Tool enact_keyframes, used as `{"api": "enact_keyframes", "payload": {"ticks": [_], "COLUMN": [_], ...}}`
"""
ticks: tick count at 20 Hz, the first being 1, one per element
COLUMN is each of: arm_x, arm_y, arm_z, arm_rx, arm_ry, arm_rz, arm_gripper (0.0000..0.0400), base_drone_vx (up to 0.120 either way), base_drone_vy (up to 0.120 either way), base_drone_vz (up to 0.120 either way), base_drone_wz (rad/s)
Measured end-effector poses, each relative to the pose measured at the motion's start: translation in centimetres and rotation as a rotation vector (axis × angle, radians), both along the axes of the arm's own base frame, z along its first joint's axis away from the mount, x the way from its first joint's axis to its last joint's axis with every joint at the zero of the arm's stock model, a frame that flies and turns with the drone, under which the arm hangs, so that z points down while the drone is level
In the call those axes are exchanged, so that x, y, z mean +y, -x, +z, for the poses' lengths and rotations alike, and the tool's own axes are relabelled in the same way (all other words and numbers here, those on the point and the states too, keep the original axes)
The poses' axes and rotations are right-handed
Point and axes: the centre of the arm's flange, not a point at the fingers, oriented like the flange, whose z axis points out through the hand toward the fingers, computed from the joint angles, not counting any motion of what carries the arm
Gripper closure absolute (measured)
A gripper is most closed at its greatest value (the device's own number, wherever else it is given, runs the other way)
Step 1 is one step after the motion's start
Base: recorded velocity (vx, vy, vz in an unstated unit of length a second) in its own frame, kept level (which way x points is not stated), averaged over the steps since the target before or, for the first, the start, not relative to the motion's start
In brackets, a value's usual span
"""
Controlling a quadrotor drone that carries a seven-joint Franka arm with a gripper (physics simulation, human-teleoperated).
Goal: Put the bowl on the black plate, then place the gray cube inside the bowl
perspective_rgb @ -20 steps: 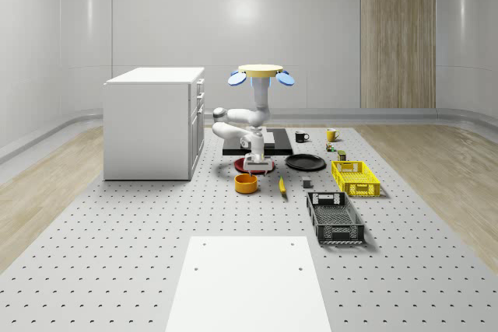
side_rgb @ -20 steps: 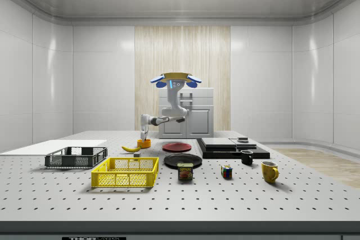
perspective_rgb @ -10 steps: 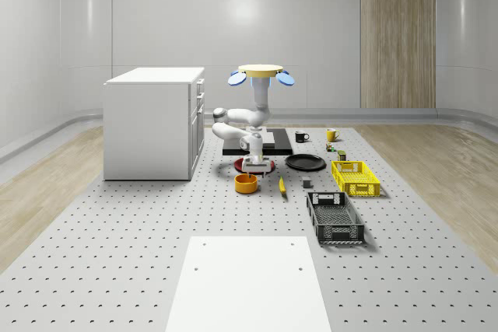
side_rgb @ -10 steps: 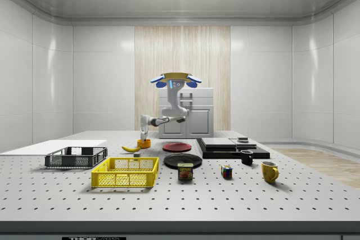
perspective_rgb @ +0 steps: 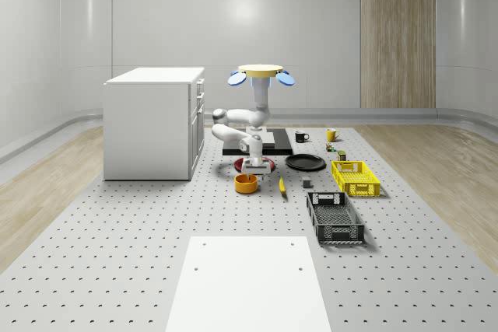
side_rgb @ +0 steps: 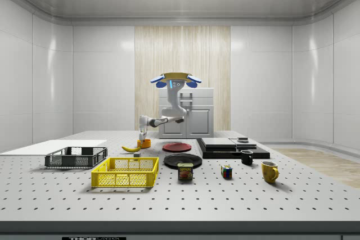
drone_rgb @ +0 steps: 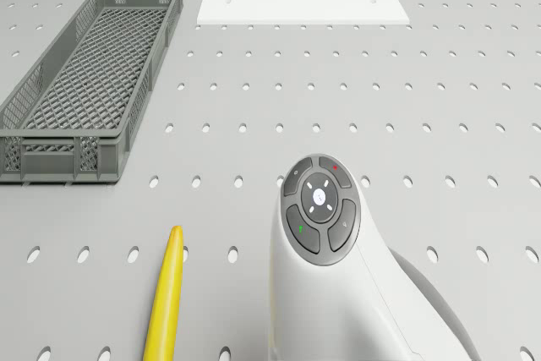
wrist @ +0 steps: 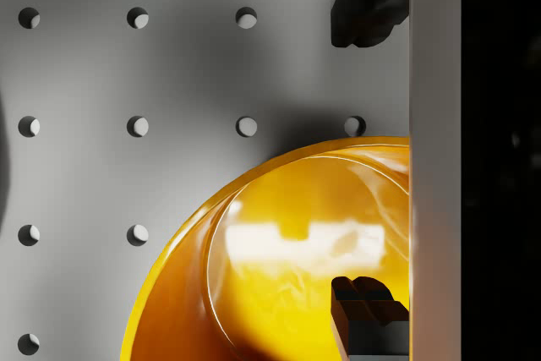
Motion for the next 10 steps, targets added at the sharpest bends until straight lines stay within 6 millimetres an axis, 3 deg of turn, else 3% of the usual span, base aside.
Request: {"api": "enact_keyframes", "payload": {"ticks": [10], "arm_x": [0.20], "arm_y": [-0.29], "arm_z": [0.83], "arm_rx": [0.000], "arm_ry": [0.000], "arm_rz": [0.000], "arm_gripper": [0.0000], "base_drone_vx": [0.000], "base_drone_vy": [0.000], "base_drone_vz": [0.000], "base_drone_wz": [0.000]}}
